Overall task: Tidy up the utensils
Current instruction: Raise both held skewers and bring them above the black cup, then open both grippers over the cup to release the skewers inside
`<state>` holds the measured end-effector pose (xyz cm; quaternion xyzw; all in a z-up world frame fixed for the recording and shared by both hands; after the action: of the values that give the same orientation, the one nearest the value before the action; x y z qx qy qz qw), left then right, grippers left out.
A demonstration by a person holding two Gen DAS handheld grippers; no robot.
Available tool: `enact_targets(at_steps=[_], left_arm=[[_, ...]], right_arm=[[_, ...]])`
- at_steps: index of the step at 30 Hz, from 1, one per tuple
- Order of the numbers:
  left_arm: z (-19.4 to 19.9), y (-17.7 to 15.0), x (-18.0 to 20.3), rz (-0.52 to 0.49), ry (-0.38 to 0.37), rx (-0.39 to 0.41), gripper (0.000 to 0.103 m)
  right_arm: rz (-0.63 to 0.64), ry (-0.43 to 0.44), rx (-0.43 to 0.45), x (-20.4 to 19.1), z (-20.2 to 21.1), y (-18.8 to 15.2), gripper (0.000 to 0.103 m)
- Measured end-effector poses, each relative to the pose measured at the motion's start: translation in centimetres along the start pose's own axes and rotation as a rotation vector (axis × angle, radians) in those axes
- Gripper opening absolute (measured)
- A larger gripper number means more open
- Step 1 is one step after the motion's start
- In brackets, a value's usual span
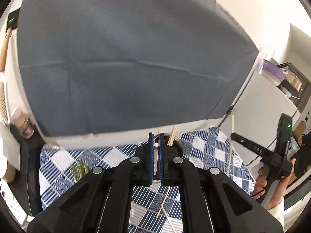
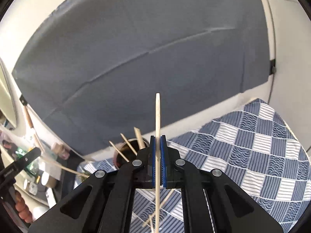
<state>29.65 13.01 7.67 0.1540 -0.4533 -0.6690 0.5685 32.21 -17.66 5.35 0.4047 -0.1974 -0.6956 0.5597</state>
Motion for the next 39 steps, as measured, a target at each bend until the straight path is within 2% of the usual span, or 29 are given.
enact_targets(at_steps=[3, 7, 12, 16, 22, 24, 31, 33, 34, 35, 36, 37, 39], left_arm=[[0.5, 1.6, 0.9, -0.017, -0.044, 0.029, 0.005], [0.7, 3.6, 2.2, -0.064, -0.052, 0.081, 0.005], [-1.6, 5.0, 2.8, -0.093, -0.075, 0.090, 0.005], [-4.4, 5.4, 2.8, -0.103, -0.101, 0.066, 0.005], [-8.1, 4.6, 2.1, -0.096, -0.102, 0.005, 0.005], [-9.0, 4.0, 1.7, -0.092, -0.107, -0.016, 0.005], [-11.5, 2.1, 0.6, -0.071, -0.106, -0.069, 0.005], [-11.8, 1.6, 0.4, -0.066, -0.120, -0.075, 0.006], [-11.8, 1.5, 0.3, -0.057, -0.131, -0.073, 0.006], [-11.8, 1.5, 0.2, -0.053, -0.134, -0.074, 0.007], [-11.7, 1.4, 0.1, -0.051, -0.136, -0.073, 0.012], [-11.5, 1.4, -0.1, -0.051, -0.137, -0.069, 0.016], [-11.1, 1.5, -0.3, -0.049, -0.132, -0.061, 0.034]], right_arm=[[0.016, 0.033, 0.043, -0.8, 0.0, 1.1, 0.005], [0.024, 0.072, 0.067, -1.8, -1.4, 2.3, 0.005], [0.002, 0.136, 0.082, -2.4, -3.7, 3.0, 0.005], [-0.024, 0.157, 0.056, -2.6, -6.7, 3.4, 0.005], [-0.078, 0.209, 0.109, -2.2, -9.4, 3.0, 0.005], [-0.081, 0.199, 0.122, -2.1, -10.0, 2.6, 0.005], [-0.023, 0.150, 0.083, -2.2, -11.9, 0.5, 0.005], [-0.018, 0.124, 0.094, -2.1, -11.7, 0.1, 0.009], [-0.016, 0.081, 0.102, -1.9, -11.6, -0.1, 0.010], [-0.014, 0.054, 0.108, -1.8, -11.4, -0.1, 0.020], [-0.018, 0.037, 0.115, -1.6, -11.1, -0.1, 0.043], [-0.023, 0.031, 0.123, -1.5, -10.9, -0.1, 0.054], [-0.031, 0.016, 0.131, -1.0, -10.3, -0.1, 0.058]])
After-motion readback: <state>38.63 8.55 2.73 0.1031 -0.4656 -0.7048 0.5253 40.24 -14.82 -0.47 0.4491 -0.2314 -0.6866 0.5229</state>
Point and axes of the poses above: each gripper's, at about its wrist camera, not at the fingertips, and z roughly against the way its jaws point, x to its right, y to its top, the point moved 1 cm from there along -z, roughly the way its jaws point, and after that the axes turned 2 degrees about -y, right-handed, at the moved point
